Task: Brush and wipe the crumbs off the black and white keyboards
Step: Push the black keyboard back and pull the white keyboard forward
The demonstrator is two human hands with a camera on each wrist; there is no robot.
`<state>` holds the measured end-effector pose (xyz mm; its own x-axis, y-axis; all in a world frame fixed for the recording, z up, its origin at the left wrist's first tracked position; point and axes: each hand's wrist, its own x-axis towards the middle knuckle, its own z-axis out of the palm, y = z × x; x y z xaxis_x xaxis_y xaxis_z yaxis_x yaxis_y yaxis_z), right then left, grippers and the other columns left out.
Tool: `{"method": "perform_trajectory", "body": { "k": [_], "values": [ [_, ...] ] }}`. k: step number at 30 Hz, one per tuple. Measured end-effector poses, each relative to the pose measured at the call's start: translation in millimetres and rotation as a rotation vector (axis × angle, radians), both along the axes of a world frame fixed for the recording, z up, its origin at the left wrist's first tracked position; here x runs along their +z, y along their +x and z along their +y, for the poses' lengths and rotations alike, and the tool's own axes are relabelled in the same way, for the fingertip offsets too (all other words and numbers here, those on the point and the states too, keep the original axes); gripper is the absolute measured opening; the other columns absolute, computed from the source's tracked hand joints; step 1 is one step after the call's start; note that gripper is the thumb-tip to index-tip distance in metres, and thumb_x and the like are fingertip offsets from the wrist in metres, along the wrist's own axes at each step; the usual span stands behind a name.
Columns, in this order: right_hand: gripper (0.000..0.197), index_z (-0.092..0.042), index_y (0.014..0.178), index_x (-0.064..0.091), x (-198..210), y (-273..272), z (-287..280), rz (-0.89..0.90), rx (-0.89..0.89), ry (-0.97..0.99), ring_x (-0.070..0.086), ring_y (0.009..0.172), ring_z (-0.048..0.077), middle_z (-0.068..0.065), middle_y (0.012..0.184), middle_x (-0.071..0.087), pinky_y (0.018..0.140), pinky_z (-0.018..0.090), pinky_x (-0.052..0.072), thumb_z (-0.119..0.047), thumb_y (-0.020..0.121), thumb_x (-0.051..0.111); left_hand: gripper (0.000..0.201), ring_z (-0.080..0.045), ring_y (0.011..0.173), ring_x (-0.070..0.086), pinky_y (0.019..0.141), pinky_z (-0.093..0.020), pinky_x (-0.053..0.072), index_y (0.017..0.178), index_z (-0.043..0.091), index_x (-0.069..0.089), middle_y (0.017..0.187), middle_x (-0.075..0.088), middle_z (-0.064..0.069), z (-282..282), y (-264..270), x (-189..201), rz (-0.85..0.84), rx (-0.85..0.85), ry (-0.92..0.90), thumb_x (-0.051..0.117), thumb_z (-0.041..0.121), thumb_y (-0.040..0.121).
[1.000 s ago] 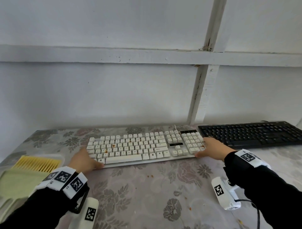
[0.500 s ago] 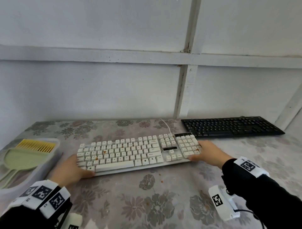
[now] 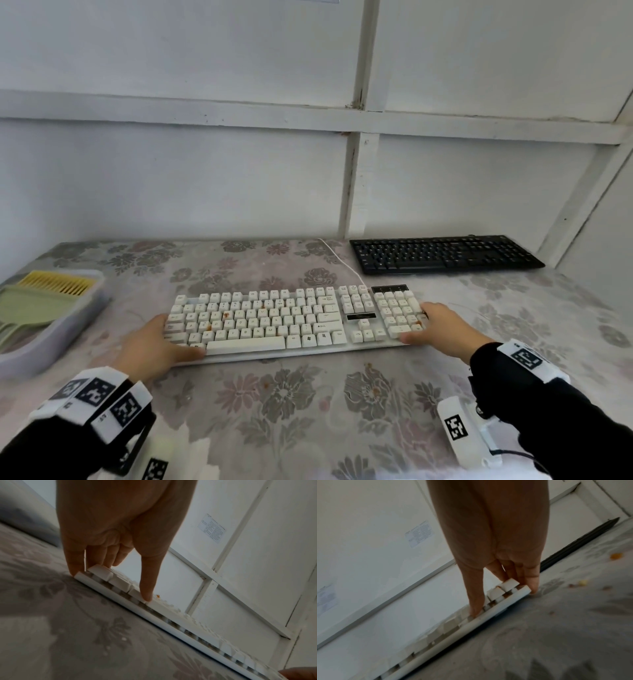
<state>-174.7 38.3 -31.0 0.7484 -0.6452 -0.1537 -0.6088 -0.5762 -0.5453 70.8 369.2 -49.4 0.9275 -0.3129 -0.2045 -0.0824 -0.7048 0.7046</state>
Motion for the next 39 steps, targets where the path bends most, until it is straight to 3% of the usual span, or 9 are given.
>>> {"method": "perform_trajectory", "body": {
  "k": [4,9,14,16,21,29,32,36,39],
  "values": [
    [0.028,-0.025,0.077,0.049,-1.1,-9.6,-1.0,0.008,-0.008,0.004,0.051,0.07,0.0,-0.012,0.081,0.054,0.05,0.01,0.034,-0.026,0.077,0.077,0.076,-0.027,0.097,0.059,0.087,-0.038,0.05,0.121,0.011,0.054,0.11,0.065,-0.007,-2.2,-7.6,0.6,-0.019,-0.016,0.024,0.09,0.023,0.055],
    [0.037,-0.013,0.098,0.054,-3.8,-14.3,-1.8,0.022,-0.021,-0.009,0.053,0.075,0.006,-0.001,0.095,0.06,0.054,0.015,0.035,-0.031,0.076,0.078,0.088,-0.025,0.099,0.06,0.09,-0.04,0.048,0.123,0.014,0.055,0.111,0.066,-0.006,-1.1,-6.8,-2.9,-0.034,-0.036,0.016,0.092,0.036,0.046],
    [0.033,-0.026,0.076,0.043,0.1,-17.7,5.0,0.037,-0.001,-0.043,0.045,0.066,-0.002,-0.014,0.077,0.047,0.046,0.01,0.035,-0.03,0.079,0.076,0.107,-0.021,0.101,0.062,0.098,-0.043,0.045,0.123,0.02,0.055,0.112,0.067,0.0,4.8,5.4,-20.0,-0.032,-0.04,-0.007,0.086,0.054,0.027],
    [0.035,-0.027,0.074,0.04,0.9,-19.4,7.4,0.043,0.005,-0.053,0.045,0.065,-0.002,-0.014,0.077,0.047,0.046,0.009,0.036,-0.031,0.079,0.075,0.102,-0.02,0.102,0.061,0.1,-0.04,0.043,0.125,0.019,0.053,0.115,0.066,-0.001,3.8,-7.6,-6.9,-0.019,-0.062,-0.018,0.091,0.048,0.035],
    [0.034,-0.017,0.089,0.05,-2.8,-21.2,7.6,0.069,-0.007,-0.056,0.048,0.069,0.0,-0.008,0.084,0.054,0.05,0.015,0.031,-0.037,0.077,0.076,0.068,-0.018,0.092,0.051,0.088,-0.03,0.036,0.125,0.005,0.052,0.112,0.062,-0.01,0.9,-24.6,11.9,-0.017,-0.066,-0.03,0.083,0.002,0.064],
    [0.031,-0.022,0.078,0.048,0.4,-16.9,13.7,0.11,-0.017,-0.048,0.051,0.068,0.002,-0.007,0.083,0.056,0.045,0.01,0.033,-0.025,0.076,0.078,0.077,-0.016,0.095,0.046,0.084,-0.025,0.032,0.13,0.006,0.045,0.114,0.057,-0.008,7.1,-20.2,15.7,-0.009,-0.164,0.075,0.08,-0.005,0.063],
    [0.035,-0.013,0.092,0.054,2.4,-13.2,12.6,0.196,-0.038,-0.07,0.056,0.08,0.015,0.002,0.096,0.059,0.055,0.018,0.038,-0.032,0.074,0.078,0.089,-0.017,0.098,0.048,0.088,-0.027,0.035,0.136,0.008,0.039,0.115,0.056,-0.006,13.6,-8.9,14.5,0.028,-0.186,0.079,0.084,0.001,0.06],
    [0.027,-0.016,0.087,0.047,20.4,8.3,26.3,0.405,-0.029,-0.177,0.05,0.091,0.023,0.008,0.112,0.046,0.07,0.027,0.042,-0.026,0.08,0.071,0.093,-0.016,0.104,0.051,0.098,-0.029,0.038,0.143,0.015,0.029,0.128,0.054,-0.004,23.0,4.2,19.4,0.067,-0.278,0.109,0.082,0.016,0.067],
    [0.039,-0.008,0.115,0.048,41.7,47.5,54.2,0.359,0.036,-0.267,0.045,0.111,0.031,0.012,0.126,0.041,0.081,0.031,0.04,-0.022,0.083,0.065,0.083,-0.01,0.102,0.05,0.099,-0.025,0.038,0.142,0.02,0.029,0.133,0.052,-0.001,32.2,6.9,24.8,0.04,-0.353,0.121,0.076,0.025,0.074]
  ]
}}
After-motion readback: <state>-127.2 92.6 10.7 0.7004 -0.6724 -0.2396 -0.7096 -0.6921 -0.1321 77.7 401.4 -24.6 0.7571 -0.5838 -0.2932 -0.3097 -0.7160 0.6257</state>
